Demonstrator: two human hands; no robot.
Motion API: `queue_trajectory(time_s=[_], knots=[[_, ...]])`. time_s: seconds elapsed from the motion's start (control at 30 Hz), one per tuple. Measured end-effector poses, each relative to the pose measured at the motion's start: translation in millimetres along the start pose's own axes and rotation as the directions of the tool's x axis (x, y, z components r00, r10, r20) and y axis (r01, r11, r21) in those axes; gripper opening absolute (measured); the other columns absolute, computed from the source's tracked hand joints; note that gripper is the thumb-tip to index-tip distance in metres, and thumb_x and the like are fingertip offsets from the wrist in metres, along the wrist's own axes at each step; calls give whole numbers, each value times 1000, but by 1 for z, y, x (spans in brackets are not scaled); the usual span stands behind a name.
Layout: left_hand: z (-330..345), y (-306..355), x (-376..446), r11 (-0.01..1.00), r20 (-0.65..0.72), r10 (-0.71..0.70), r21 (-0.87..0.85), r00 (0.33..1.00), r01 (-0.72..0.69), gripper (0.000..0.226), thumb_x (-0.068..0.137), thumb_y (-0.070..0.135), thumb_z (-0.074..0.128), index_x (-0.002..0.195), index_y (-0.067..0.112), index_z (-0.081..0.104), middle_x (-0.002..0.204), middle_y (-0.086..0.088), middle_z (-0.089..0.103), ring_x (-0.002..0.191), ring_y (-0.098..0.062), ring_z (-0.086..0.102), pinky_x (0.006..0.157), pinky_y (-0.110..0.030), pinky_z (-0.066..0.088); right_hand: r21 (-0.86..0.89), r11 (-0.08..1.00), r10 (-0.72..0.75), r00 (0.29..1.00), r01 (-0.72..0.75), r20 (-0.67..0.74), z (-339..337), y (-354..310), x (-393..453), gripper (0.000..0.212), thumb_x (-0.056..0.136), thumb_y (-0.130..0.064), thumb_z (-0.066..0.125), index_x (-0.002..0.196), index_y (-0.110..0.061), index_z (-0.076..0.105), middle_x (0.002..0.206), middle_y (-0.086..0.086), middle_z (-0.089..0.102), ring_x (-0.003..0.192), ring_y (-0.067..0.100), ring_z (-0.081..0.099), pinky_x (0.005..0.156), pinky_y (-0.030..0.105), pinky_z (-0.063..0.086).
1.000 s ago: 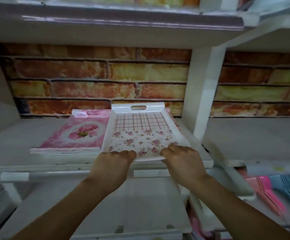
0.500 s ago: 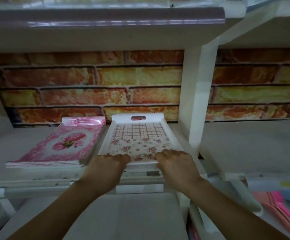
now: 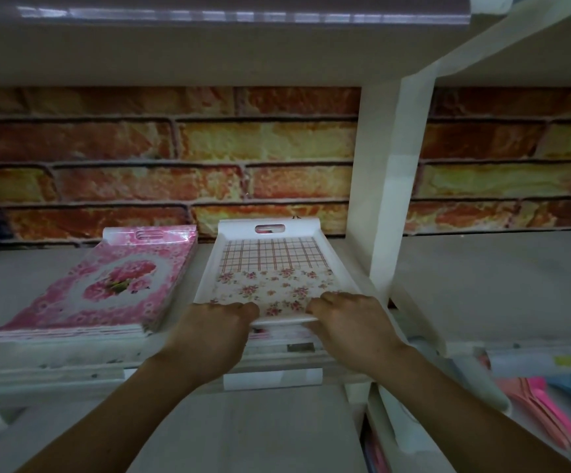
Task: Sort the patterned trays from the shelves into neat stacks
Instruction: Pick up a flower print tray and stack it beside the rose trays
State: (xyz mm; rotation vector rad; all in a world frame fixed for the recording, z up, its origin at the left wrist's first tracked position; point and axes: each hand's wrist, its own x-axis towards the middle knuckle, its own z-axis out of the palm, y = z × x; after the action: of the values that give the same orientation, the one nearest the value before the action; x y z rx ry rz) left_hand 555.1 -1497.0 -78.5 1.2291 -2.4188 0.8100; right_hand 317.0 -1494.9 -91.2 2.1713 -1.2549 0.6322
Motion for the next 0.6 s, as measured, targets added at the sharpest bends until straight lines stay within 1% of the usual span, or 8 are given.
queue_trajectory(time_s=[0.03,0.07,0.13,0.17,0.27,0.37,0.47,0.6], knots=[[1,-1,0,1000,-11,-8,-11,1000,8,12,66,27,68,77,28,63,59,8,65,41,-12,58,35,-22,38,17,1000,-1,1000,2,-18,1,0,0,18,78,-40,69,73,-23,65,64,-7,62,52,14,58,46,21,39],[1,-1,1,1000,-32,-14,-26,999,14,7,71,30,58,76,28,62,59,8,64,41,-11,56,35,-21,37,26,1000,4,999,-3,-36,1,0,0,25,83,-46,59,74,-23,65,65,-7,63,52,13,58,46,21,38],[4,-2,1,998,-65,-40,-51,997,37,20,75,38,44,72,28,61,56,8,62,39,-11,54,36,-22,34,37,999,12,998,-10,-55,3,0,0,41,87,-55,43,76,-24,66,68,-7,65,55,12,60,48,22,40],[5,-2,2,997,-77,-48,-63,996,43,26,77,42,41,72,28,61,56,8,62,39,-11,54,37,-22,34,50,999,14,998,-11,-57,4,0,-1,46,87,-59,40,77,-24,67,69,-7,65,57,12,60,49,23,41],[14,-1,0,994,-110,-34,-111,993,21,36,82,56,43,73,27,63,56,8,62,41,-11,54,40,-19,33,98,995,32,998,-26,-62,12,0,-4,58,87,-69,34,77,-23,68,70,-7,66,60,11,61,49,22,42],[24,0,-4,992,-120,-18,-127,993,3,44,84,61,41,75,25,65,57,7,63,41,-11,55,39,-19,34,137,990,40,998,-32,-57,22,0,-8,70,91,-73,18,79,-25,68,72,-8,66,61,11,62,49,21,38],[30,-1,-6,989,-138,-15,-148,990,-5,45,85,61,39,75,25,64,58,7,62,42,-13,55,40,-20,33,151,988,42,996,-30,-76,28,1,-10,68,93,-70,19,80,-25,68,74,-7,66,62,12,61,50,21,37],[35,1,-7,991,-133,-21,-132,991,3,48,83,65,41,78,24,66,60,7,63,45,-13,57,40,-23,37,140,990,12,997,0,-81,35,1,-12,62,94,-68,25,84,-25,68,77,-6,66,64,14,61,53,25,44]])
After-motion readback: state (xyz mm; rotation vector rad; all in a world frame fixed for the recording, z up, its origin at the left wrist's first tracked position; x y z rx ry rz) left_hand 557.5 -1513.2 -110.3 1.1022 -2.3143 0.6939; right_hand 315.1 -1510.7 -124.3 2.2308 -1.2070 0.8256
